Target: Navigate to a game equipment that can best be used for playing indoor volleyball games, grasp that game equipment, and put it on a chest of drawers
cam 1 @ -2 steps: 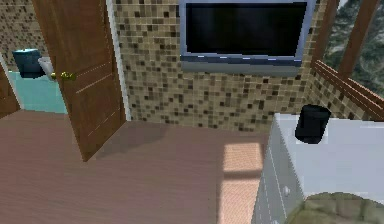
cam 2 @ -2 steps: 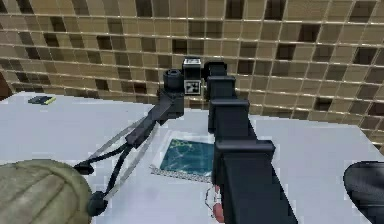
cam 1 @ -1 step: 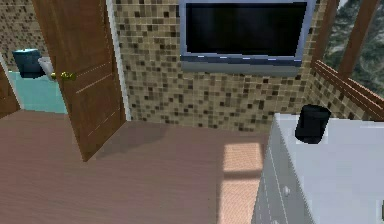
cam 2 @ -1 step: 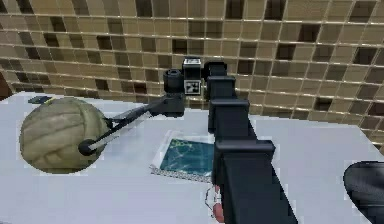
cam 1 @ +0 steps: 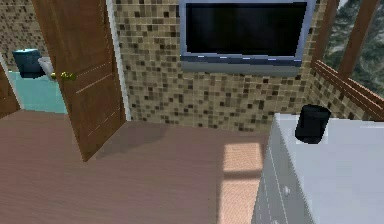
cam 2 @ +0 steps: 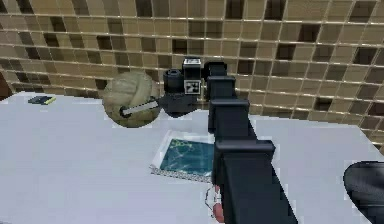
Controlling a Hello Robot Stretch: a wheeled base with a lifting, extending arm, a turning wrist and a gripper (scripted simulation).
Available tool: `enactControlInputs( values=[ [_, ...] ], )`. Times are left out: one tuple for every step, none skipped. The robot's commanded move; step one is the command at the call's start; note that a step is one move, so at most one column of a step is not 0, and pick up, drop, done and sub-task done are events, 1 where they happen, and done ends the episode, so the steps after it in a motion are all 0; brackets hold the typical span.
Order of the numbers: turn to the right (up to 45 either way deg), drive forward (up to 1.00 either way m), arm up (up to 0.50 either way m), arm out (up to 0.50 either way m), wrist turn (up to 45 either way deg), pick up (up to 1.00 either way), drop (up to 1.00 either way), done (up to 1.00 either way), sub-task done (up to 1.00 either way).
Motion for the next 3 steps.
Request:
enactControlInputs(
  values=[
    [0.0,0.00,0.00,0.00,21.0,0.00,0.00,0.00,0.00],
    [0.0,0.00,-0.12,0.00,0.0,0.00,0.00,0.00,0.00],
    [0.0,0.00,0.00,0.00,0.0,0.00,1.00,0.00,0.00]
  ],
)
